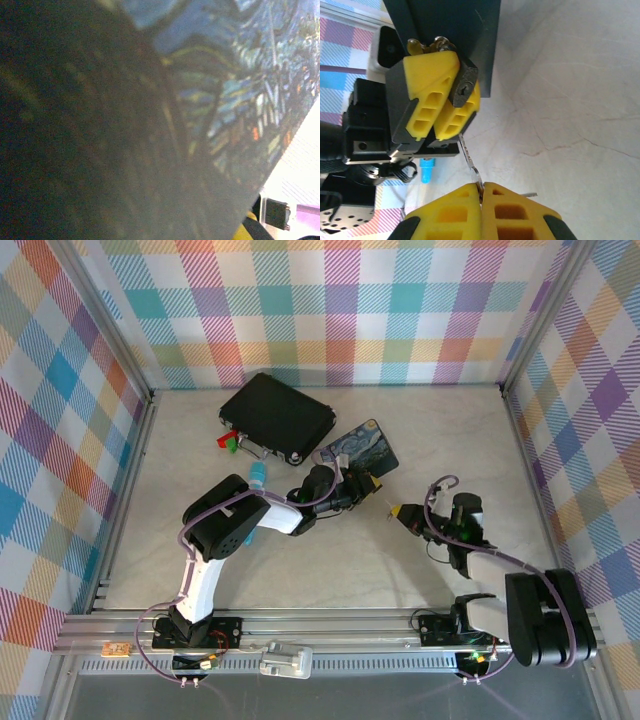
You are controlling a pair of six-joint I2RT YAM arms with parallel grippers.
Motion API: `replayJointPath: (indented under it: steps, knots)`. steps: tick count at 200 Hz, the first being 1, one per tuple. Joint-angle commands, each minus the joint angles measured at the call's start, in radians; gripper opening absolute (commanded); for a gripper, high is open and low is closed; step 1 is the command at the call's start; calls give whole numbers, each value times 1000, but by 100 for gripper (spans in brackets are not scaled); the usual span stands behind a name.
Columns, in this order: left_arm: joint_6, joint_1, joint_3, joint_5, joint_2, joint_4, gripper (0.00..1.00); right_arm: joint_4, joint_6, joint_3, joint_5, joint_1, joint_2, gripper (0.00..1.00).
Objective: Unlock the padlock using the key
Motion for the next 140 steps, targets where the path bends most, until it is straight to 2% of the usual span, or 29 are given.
replayJointPath:
  steps: [1,47,140]
  knots:
    - [-55,4,-12,26,12,97,0,174,52,25,-69,-2,73,0]
    - [-55,3,-11,17,15,95,0,293,96,69,-109,-2,196,0]
    - [-64,3,-6,5,18,101,0,229,70,93,-89,-2,222,0]
